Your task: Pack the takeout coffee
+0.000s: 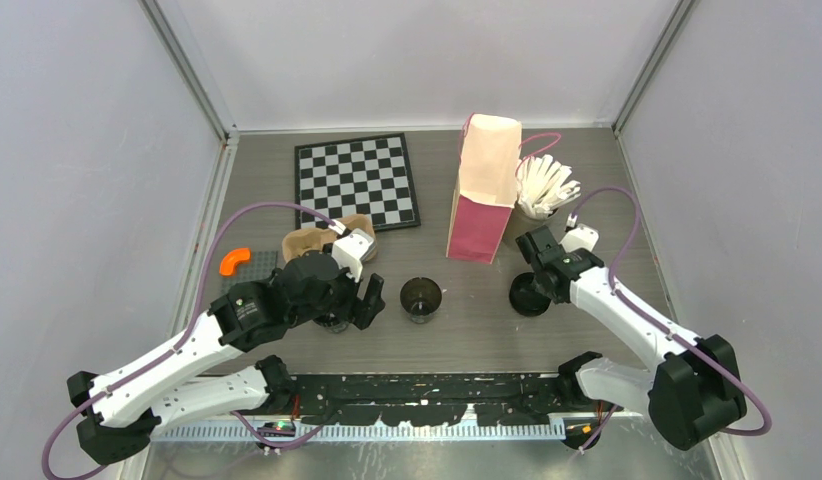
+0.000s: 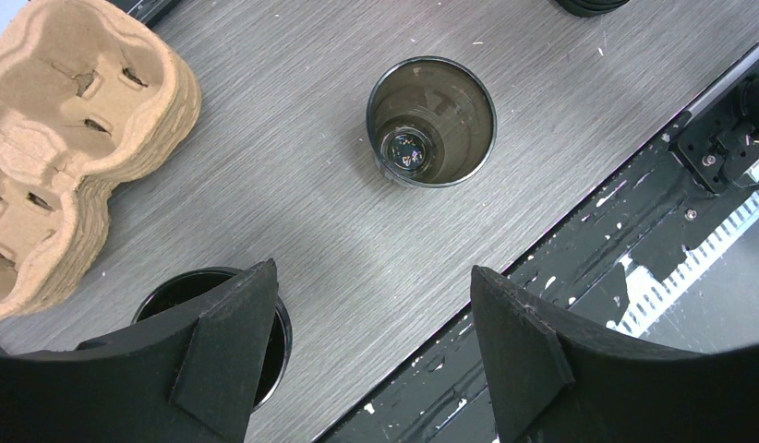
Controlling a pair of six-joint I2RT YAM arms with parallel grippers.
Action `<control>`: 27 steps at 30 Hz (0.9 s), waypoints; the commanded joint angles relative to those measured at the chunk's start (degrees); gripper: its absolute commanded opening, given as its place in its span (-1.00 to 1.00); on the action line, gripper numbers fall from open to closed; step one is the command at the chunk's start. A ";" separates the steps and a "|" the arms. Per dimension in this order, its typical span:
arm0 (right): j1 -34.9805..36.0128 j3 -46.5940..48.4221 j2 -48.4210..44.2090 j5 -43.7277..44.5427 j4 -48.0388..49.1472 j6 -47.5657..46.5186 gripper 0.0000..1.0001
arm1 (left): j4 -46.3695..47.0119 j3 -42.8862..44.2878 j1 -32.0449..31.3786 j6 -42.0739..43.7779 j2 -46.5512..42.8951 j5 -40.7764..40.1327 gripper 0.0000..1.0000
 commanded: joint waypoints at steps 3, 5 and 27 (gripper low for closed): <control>-0.18 0.51 0.93 1.02 0.93 1.55 -0.39 | 1.08 0.44 0.10 1.08 -0.39 -0.09 0.56; -0.23 0.63 1.17 0.92 0.95 1.53 -0.39 | 1.06 0.49 0.13 1.08 -0.30 -0.09 0.56; -0.33 0.55 2.63 -0.11 1.33 1.72 -0.42 | 1.04 0.49 0.16 0.99 -0.95 0.03 0.56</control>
